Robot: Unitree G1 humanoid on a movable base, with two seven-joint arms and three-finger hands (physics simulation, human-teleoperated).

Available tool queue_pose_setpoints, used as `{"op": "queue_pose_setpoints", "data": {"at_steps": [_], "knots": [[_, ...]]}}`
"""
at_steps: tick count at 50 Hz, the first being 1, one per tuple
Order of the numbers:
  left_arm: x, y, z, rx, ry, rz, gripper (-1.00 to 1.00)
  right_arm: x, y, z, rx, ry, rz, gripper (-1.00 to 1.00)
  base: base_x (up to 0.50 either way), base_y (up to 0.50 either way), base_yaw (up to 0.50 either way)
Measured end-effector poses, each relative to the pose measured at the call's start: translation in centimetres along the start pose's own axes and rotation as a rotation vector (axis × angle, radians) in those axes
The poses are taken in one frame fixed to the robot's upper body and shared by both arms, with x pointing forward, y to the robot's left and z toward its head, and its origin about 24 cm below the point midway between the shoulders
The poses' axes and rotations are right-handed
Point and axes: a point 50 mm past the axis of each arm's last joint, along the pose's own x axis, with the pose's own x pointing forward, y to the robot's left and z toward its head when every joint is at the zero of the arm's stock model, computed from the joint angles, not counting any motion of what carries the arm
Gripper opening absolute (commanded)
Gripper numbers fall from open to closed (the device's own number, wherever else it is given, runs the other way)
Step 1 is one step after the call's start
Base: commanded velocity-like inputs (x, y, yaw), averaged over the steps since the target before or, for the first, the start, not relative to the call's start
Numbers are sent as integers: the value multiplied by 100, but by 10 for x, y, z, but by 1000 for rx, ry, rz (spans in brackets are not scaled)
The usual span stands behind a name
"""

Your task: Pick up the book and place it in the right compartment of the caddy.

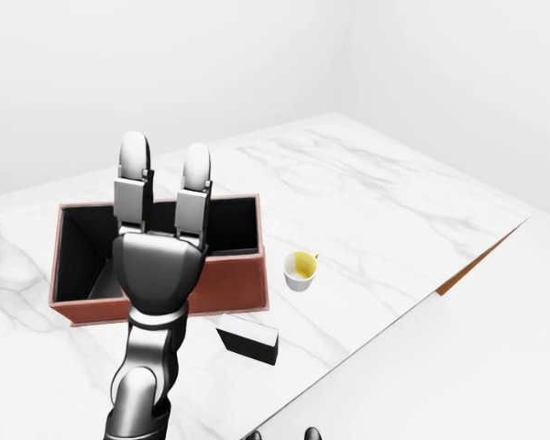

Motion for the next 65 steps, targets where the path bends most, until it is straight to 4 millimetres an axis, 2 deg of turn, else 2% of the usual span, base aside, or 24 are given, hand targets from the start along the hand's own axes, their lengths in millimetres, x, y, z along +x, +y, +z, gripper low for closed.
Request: {"op": "queue_pose_setpoints", "data": {"at_steps": [19,50,65], "knots": [[-4,13,-11,-13,80,-15,100,-1,1,0,-3,1,8,100,0,0,0],[-30,8,-23,38,114,-157,100,-1,2,0,-8,5,16,100,0,0,0],[-39,21,-32,94,142,-188,100,-1,2,0,-8,5,17,100,0,0,0]]}}
